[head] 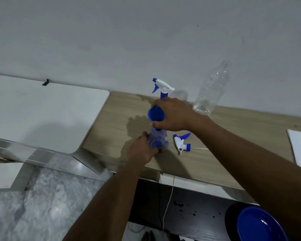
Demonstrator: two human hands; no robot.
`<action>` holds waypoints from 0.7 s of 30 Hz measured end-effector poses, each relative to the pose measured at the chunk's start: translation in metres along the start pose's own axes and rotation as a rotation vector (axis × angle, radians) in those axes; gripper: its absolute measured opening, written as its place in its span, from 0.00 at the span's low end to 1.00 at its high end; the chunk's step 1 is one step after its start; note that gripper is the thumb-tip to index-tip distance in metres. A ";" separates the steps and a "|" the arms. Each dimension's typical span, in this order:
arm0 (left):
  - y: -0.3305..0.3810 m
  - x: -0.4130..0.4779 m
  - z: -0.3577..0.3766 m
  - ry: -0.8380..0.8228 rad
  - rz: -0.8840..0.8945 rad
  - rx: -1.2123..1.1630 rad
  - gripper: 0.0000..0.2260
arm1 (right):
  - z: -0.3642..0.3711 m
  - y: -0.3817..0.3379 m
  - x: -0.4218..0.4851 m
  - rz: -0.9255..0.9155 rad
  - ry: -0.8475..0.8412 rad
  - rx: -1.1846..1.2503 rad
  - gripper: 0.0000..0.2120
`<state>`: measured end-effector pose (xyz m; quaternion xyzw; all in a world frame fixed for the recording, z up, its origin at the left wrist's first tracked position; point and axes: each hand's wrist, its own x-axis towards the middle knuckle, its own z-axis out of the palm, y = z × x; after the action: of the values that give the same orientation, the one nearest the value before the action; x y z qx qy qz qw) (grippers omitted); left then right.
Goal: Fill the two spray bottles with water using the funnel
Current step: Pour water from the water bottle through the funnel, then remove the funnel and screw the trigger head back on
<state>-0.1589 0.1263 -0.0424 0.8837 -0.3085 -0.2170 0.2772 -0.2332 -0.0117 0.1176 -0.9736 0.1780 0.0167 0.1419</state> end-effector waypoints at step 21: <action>-0.037 -0.003 -0.025 0.017 0.006 -0.081 0.29 | 0.180 0.059 0.012 0.520 0.116 0.196 0.30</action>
<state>-0.1313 0.1617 -0.0459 0.8727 -0.2997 -0.2208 0.3160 -0.2394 -0.0177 -0.0720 -0.8763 0.4302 -0.0205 0.2157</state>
